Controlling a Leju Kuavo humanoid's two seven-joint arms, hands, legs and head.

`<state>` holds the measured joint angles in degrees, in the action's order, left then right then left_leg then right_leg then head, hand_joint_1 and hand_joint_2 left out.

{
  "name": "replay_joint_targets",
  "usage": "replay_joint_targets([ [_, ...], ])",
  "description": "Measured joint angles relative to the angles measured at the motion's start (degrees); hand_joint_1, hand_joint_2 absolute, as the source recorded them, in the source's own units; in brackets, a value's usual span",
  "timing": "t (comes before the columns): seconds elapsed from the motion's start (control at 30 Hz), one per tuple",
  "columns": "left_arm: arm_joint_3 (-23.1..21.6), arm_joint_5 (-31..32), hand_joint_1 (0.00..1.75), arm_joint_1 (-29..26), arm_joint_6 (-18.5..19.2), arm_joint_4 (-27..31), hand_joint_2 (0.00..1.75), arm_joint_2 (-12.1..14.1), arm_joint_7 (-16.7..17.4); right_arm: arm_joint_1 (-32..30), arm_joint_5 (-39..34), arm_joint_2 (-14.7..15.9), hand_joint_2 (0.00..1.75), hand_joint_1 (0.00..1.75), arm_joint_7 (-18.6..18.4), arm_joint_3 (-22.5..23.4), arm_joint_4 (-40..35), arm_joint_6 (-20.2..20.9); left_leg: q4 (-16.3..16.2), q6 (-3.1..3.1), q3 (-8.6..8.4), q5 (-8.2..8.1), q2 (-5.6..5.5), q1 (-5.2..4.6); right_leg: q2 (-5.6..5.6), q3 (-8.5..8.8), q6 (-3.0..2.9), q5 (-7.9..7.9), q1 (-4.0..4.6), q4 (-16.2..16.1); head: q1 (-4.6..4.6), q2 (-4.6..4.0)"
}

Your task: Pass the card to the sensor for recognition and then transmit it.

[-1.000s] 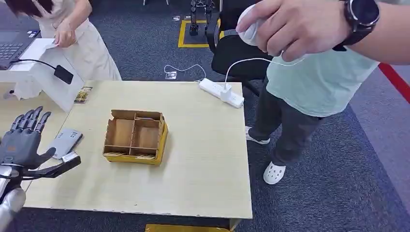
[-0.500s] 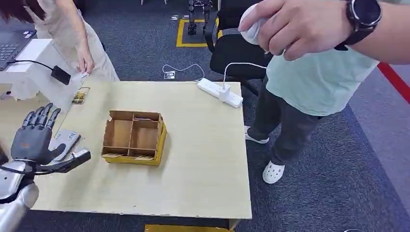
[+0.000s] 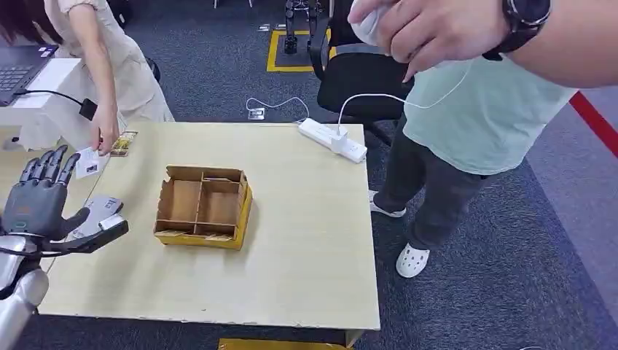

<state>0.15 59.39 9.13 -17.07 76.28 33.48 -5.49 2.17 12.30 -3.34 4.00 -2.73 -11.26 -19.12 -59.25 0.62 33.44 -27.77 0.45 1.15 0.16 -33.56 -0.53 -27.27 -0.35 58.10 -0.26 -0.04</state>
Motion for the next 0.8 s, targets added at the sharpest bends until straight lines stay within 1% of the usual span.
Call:
replay_joint_targets([
  [0.1,-0.26,-0.70,0.00,1.46,-0.61,-0.66,1.75,-1.03,0.20,-0.04,0.33,0.00,1.75,0.00,-0.24,0.00,0.02,-0.07,0.00,0.00,0.00,0.00,0.00,-0.01,0.01,-0.01,0.00,0.00,0.00,-0.01,0.02,0.00],
  [0.23,-0.76,-0.68,0.00,2.06,-0.68,-1.27,1.75,-1.88,0.20,0.00,0.35,0.00,1.75,0.00,0.04,-0.02,0.00,-0.07,0.00,0.02,0.01,-0.02,0.01,0.00,0.03,-0.03,0.00,-0.01,0.00,-0.01,0.00,0.00],
  [0.63,-1.11,-0.70,0.00,2.12,-1.29,-1.97,1.75,-2.67,0.26,-0.14,0.72,0.00,1.75,0.00,0.26,-0.02,0.02,-0.07,0.00,0.02,0.01,-0.02,0.02,0.01,0.04,-0.04,-0.01,-0.01,0.00,0.00,0.00,0.00],
  [0.67,-1.13,-0.72,0.07,2.12,-1.34,-2.07,1.75,-2.67,0.28,-0.17,0.72,0.00,1.75,0.00,0.28,-0.02,0.02,-0.07,0.00,0.02,0.01,-0.02,0.02,0.01,0.04,-0.04,-0.01,-0.01,0.00,0.00,0.02,0.00],
  [0.7,-1.14,-0.77,0.52,2.12,-1.38,-2.21,1.75,-2.67,0.31,-0.19,0.74,0.00,1.75,0.00,0.28,-0.02,0.02,-0.07,0.00,0.02,0.01,-0.02,0.02,0.01,0.04,-0.04,-0.01,-0.01,0.00,0.00,0.00,0.00],
  [0.73,-1.14,-0.83,1.54,2.12,-1.47,-2.36,1.75,-2.64,0.46,-0.20,0.75,0.00,1.75,0.00,0.28,-0.02,0.02,-0.07,0.00,0.02,0.01,-0.02,0.02,0.01,0.04,-0.04,-0.01,-0.01,0.00,0.00,0.02,0.00],
  [0.77,-1.14,-0.88,1.69,2.12,-1.49,-2.40,1.75,-2.64,0.63,-0.21,0.77,0.00,1.75,0.00,0.28,0.00,0.02,-0.07,0.00,0.02,0.01,-0.02,0.02,0.01,0.04,-0.04,-0.01,-0.01,0.00,0.00,0.00,0.00],
  [0.8,-1.14,-0.85,1.75,2.12,-1.62,-2.49,1.75,-2.64,0.79,-0.21,0.77,0.00,1.75,0.00,0.31,-0.02,0.02,-0.07,0.00,0.02,0.01,-0.02,0.02,0.01,0.04,-0.04,-0.01,-0.01,0.00,0.00,0.02,0.00],
])
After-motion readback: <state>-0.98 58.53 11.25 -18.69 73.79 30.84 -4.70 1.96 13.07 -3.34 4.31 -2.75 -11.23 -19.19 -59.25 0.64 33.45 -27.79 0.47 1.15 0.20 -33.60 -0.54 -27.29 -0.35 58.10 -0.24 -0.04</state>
